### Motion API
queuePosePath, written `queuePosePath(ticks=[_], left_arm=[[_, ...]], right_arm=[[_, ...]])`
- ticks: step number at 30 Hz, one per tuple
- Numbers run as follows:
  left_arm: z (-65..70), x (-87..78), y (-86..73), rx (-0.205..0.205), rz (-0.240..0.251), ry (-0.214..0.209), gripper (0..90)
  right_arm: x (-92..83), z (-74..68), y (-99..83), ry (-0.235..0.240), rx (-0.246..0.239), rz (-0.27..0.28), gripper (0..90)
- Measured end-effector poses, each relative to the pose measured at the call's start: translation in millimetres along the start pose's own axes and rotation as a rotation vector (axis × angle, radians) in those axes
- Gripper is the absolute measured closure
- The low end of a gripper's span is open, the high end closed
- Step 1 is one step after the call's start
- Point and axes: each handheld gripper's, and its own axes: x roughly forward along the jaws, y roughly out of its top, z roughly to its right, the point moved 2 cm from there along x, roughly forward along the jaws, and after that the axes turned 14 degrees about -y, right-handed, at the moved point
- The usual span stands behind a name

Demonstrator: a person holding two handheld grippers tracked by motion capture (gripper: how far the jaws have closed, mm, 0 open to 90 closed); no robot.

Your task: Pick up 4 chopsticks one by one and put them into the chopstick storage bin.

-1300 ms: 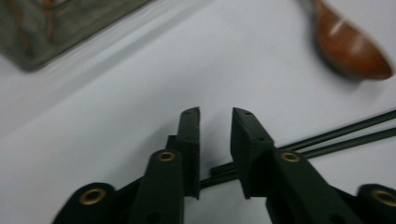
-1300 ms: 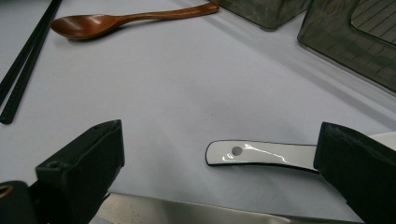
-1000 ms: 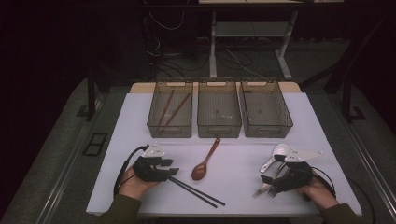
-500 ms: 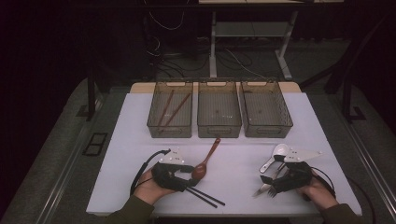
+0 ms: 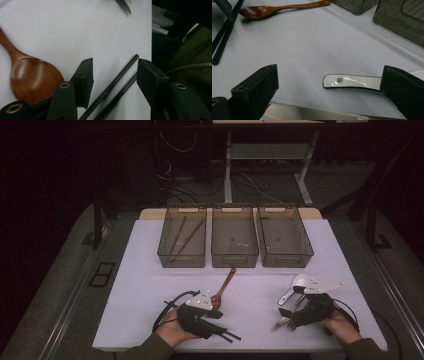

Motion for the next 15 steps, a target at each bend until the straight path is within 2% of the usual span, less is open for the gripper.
queuePosePath(ticks=[11,15], left_arm=[[3.3,13.6,-4.2,0.050,-0.085,-0.020,50.9],[3.8,16.1,-4.6,0.069,-0.108,-0.007,53.6]], right_arm=[[-0.1,0.0,0.1,0.000,0.000,0.000,1.8],[-0.1,-0.1,0.1,0.001,-0.001,0.000,1.8]])
